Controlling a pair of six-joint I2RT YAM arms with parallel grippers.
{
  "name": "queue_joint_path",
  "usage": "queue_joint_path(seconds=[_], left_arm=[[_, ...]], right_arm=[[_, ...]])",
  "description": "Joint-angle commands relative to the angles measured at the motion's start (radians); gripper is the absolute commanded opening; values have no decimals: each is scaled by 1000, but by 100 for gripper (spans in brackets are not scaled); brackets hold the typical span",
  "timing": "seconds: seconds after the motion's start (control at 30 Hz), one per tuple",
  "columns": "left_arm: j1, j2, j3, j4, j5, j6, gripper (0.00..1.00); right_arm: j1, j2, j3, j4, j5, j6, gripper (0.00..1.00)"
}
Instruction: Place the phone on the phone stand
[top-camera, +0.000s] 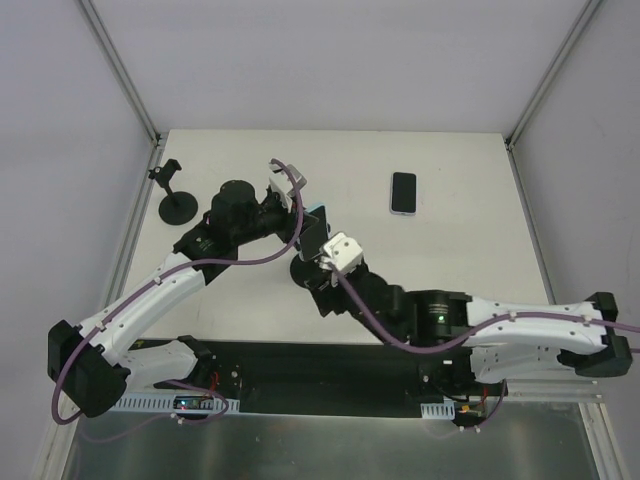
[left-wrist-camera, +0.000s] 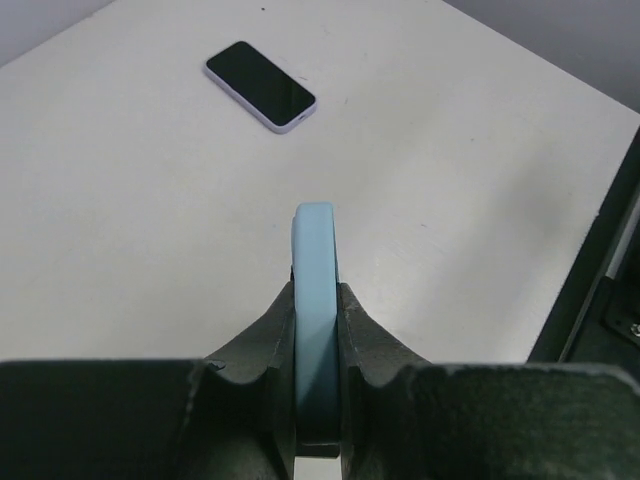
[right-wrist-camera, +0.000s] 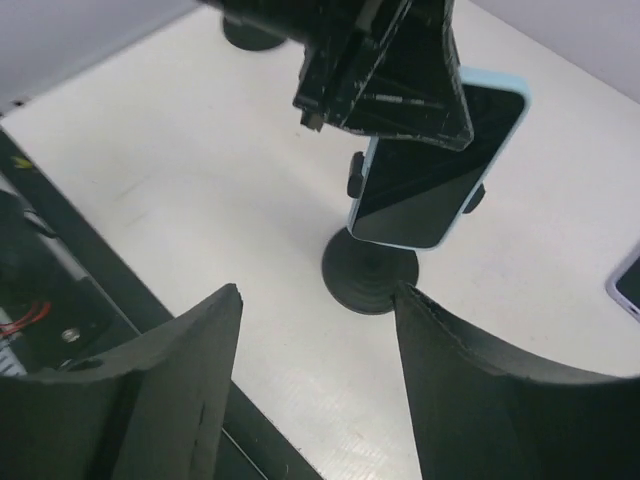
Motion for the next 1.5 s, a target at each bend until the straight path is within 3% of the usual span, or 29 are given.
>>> queue_joint_path(seconds=[0.0, 0.07, 0.1, 0.17, 0.2, 0.27, 0.33, 0.4, 0.57, 0.8, 1.27, 1.33, 1.37, 1.43, 1.47], left_arm=[[22, 17, -59, -79, -99, 147, 0], [22, 7, -60, -77, -65, 156, 0], [22, 3, -60, -77, -45, 159, 0], [23, -7, -62, -77, 36, 173, 0], [23, -10, -62, -77, 59, 176, 0], [28, -21, -65, -77, 117, 193, 0], [34, -30, -69, -77, 153, 203, 0], [48, -43, -70, -77, 203, 205, 0], [69, -53, -71, -68, 273, 203, 0], [85, -67, -83, -45, 360, 210, 0], [120, 3, -53, -37, 495, 196, 0], [126, 19, -45, -33, 504, 196, 0], [128, 23, -43, -31, 518, 194, 0], [135, 39, -34, -28, 532, 191, 0], [135, 45, -33, -28, 533, 193, 0]], right_arm=[[-75, -147, -26, 22, -478, -70, 68], [-186, -180, -48, -4, -564, -33, 72], [-310, -209, -87, -3, -698, -26, 73], [-436, -233, -140, 37, -882, -57, 76], [-493, -243, -175, 115, -1078, -79, 79], [-625, -220, -194, 137, -1316, -157, 84], [-702, -179, -209, 177, -1374, -206, 86], [-798, -108, -211, 267, -1531, -219, 86], [-880, 91, -114, 358, -1779, -234, 88], [-871, 283, -14, 392, -1793, -279, 87], [-828, 346, 12, 419, -1707, -345, 72], [-825, 351, 10, 431, -1712, -345, 61], [-819, 349, 4, 439, -1709, -345, 49], [-816, 348, -5, 471, -1711, -329, 37], [-813, 349, -7, 481, -1716, -322, 25]])
